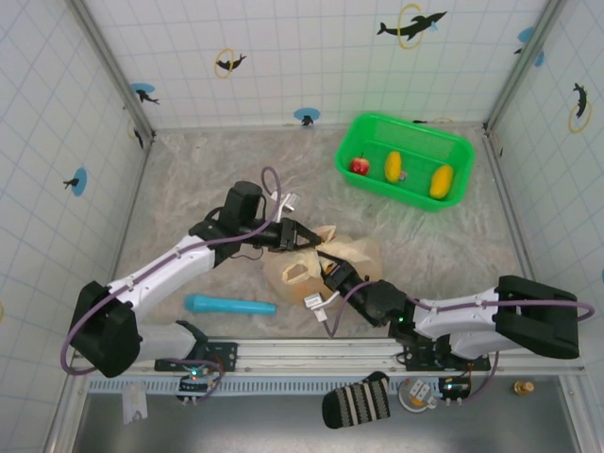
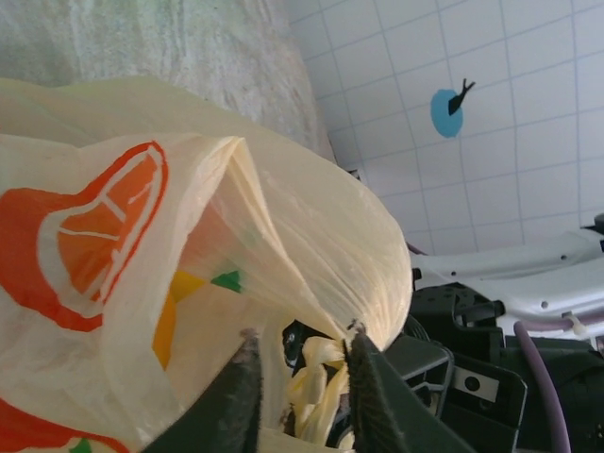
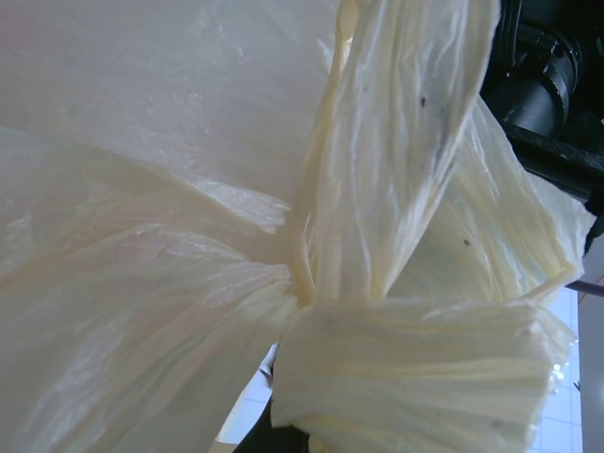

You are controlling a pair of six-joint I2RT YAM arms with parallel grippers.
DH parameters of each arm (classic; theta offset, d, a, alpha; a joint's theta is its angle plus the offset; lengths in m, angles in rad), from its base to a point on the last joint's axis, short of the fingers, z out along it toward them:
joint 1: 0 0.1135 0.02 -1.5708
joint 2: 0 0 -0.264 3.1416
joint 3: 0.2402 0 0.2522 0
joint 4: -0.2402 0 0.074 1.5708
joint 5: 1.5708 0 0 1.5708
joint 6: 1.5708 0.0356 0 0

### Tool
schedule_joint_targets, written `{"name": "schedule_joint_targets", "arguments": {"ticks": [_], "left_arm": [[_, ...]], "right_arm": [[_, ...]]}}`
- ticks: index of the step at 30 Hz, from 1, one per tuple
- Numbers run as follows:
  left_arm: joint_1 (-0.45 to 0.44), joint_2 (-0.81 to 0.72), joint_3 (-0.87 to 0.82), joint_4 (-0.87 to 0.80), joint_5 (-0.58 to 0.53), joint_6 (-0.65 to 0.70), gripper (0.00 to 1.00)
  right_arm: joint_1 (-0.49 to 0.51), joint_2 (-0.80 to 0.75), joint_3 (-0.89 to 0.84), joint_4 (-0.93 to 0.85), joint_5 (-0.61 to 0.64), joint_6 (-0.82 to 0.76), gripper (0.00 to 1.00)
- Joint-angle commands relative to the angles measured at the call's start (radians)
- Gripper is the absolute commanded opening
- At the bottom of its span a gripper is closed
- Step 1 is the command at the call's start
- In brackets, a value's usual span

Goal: Place the fake fruits into the plastic bag and tie a complex knot

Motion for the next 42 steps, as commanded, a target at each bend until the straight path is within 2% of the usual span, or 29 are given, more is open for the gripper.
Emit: {"name": "schedule_joint_targets", "arguments": {"ticks": [1,6,7,9,14,19,26,30,33,36,42], "left_arm": [[-0.008,0.005,-0.007,0.080,0.067,-0.047,0.19],[-0.009,0.009,-0.045,0.181,0.103,-0.111,0.04],[-0.008,0.011,-0.045,0.181,0.105,-0.110,0.05],[-0.009,0.012,-0.046,0.167,0.101,-0.099,0.16],[-0.008,0.014,-0.050,0.155,0.096,-0.093,0.25],[-0.009,0.018,-0.063,0.137,0.095,-0.076,0.24],[0.001,0.012,-0.033,-0.012,0.022,0.027,0.25],[0.034,-0.011,-0.039,0.002,0.000,0.001,0.37],[0.038,-0.023,-0.048,0.037,0.020,-0.027,0.40],[0.032,-0.020,-0.079,0.118,0.079,-0.086,0.39],[-0.010,0.000,-0.084,0.137,0.106,-0.085,0.29]], "right_arm": [[0.001,0.005,0.008,0.058,-0.009,-0.007,0.00],[0.000,0.005,0.005,0.059,-0.009,-0.007,0.00],[0.000,0.004,0.005,0.057,-0.009,-0.005,0.00],[-0.001,0.002,0.004,0.058,-0.009,-0.005,0.00],[-0.002,-0.002,0.004,0.059,-0.011,-0.003,0.00],[-0.002,0.000,0.004,0.063,-0.013,-0.004,0.00],[-0.003,-0.005,0.001,0.061,-0.011,-0.006,0.00],[-0.004,-0.001,0.001,0.059,-0.011,-0.006,0.00],[-0.005,-0.001,0.002,0.058,-0.011,-0.007,0.00],[-0.006,0.001,0.001,0.056,-0.014,-0.008,0.00],[-0.009,0.004,0.003,0.056,-0.013,-0.008,0.00]]}}
